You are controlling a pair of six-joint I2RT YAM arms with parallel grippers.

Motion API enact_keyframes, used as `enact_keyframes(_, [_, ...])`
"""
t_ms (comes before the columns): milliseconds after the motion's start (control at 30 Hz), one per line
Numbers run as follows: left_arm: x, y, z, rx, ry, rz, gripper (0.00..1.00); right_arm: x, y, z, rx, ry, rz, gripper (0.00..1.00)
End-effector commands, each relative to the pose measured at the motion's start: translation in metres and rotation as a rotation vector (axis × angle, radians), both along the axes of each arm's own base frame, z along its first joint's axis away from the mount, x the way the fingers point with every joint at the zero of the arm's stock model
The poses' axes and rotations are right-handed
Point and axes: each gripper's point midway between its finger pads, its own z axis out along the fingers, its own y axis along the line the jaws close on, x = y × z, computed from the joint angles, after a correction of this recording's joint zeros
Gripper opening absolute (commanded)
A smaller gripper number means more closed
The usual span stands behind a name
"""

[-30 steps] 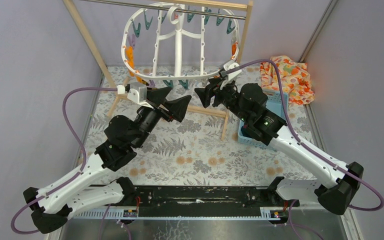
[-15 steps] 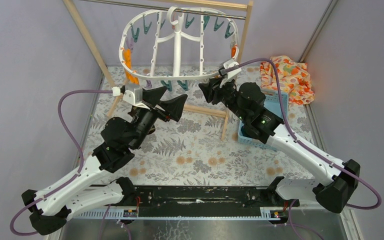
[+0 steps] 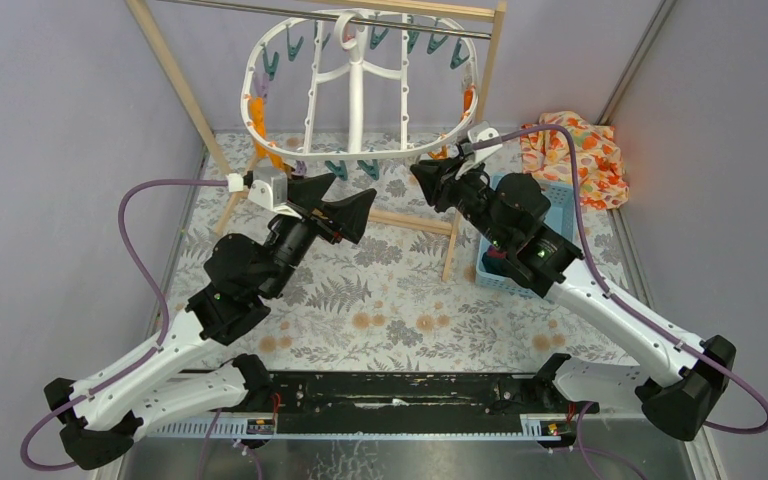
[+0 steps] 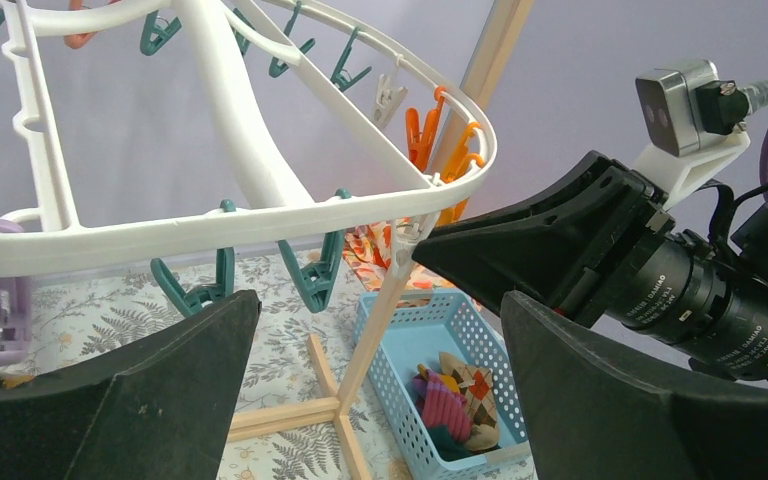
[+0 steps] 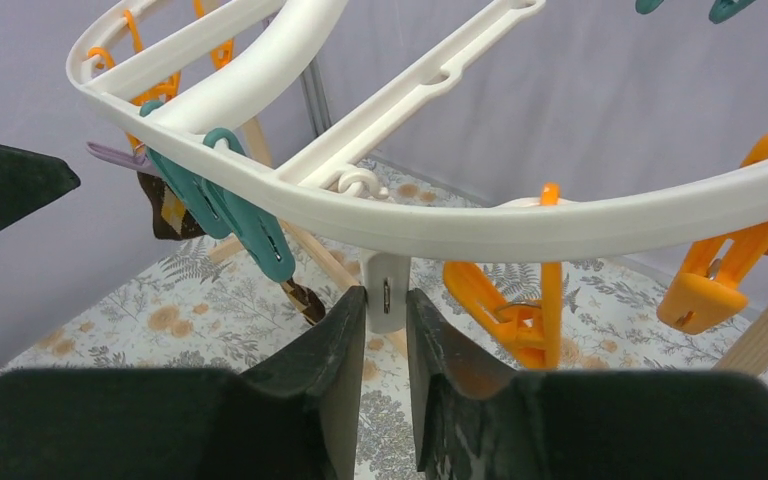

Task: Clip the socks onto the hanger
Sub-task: Open the clamp at the hanger.

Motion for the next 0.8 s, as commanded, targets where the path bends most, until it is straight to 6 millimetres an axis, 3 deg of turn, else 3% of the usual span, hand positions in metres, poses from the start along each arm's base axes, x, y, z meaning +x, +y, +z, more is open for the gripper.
enact_keyframes(0, [0.002,0.005,0.004,-0.012,-0.014,0.025,0.99,0.001,-0.001,0.018,0.051,-0.045,0.007,0.33])
enact_keyframes(100, [0.002,0.006,0.004,-0.012,-0.013,0.026,0.99,0.003,0.001,0.015,0.049,-0.037,0.012,0.53])
enact_keyframes(267, [0.002,0.006,0.004,-0.012,-0.01,0.028,0.99,0.008,0.003,0.007,0.035,-0.028,0.003,0.58])
enact_keyframes(567, [0.001,0.006,0.004,-0.008,-0.009,0.028,0.99,0.013,0.007,0.006,0.039,-0.025,0.016,0.52])
enact_keyframes(767, [0.002,0.007,0.004,-0.005,-0.007,0.031,0.99,0.016,0.006,0.006,0.063,-0.019,0.024,0.35])
